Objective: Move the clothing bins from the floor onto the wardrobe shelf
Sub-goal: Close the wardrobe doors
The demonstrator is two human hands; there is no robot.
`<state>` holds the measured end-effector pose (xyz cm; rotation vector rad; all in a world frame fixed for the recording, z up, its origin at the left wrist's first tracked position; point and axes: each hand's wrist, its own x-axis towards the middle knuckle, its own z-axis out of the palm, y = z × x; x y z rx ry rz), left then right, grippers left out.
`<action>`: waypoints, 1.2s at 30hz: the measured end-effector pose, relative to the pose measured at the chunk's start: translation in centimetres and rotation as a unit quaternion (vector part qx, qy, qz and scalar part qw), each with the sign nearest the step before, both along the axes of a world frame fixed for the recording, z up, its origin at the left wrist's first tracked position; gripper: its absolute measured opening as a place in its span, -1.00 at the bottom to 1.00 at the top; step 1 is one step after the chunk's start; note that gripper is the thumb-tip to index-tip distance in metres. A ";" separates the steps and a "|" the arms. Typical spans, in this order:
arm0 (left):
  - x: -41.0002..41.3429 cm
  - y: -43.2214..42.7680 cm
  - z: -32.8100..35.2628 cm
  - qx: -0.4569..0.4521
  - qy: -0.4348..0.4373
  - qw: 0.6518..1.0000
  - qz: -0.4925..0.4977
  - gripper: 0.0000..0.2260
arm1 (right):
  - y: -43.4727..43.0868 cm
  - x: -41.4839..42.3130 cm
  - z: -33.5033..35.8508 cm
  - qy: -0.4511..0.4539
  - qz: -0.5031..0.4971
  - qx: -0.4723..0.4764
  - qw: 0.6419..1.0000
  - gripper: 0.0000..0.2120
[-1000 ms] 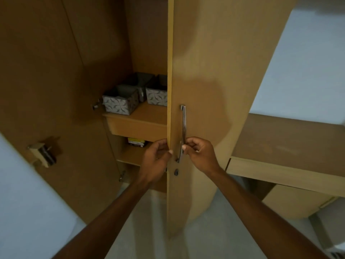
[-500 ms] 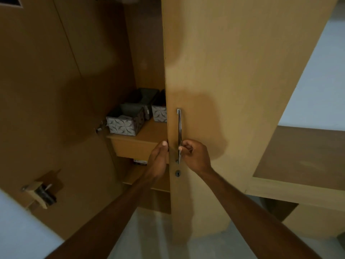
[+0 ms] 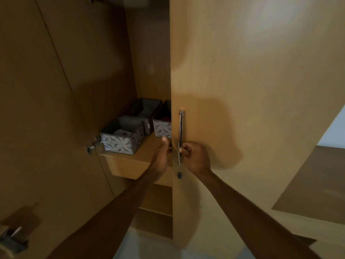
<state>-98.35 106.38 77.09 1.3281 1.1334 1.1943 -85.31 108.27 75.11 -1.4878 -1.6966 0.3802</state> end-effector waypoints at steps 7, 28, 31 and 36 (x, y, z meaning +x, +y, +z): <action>0.8 3.4 -1.1 0.021 -0.018 0.999 0.024 -0.50 | 2.9 0.6 -0.6 0.007 0.016 0.025 1.000 -0.78; -20.5 -15.3 -8.2 -0.001 0.058 0.914 0.401 -0.84 | -7.0 -16.6 -5.6 0.077 0.264 -0.127 0.953 -0.68; -25.1 -19.9 -6.6 0.017 0.077 0.866 0.495 -0.79 | -9.0 -23.1 -4.5 0.065 0.333 -0.119 0.933 -0.65; -30.3 -23.6 -1.9 0.066 0.131 0.797 0.586 -0.60 | -12.0 -31.0 -0.9 0.089 0.385 -0.098 0.913 -0.65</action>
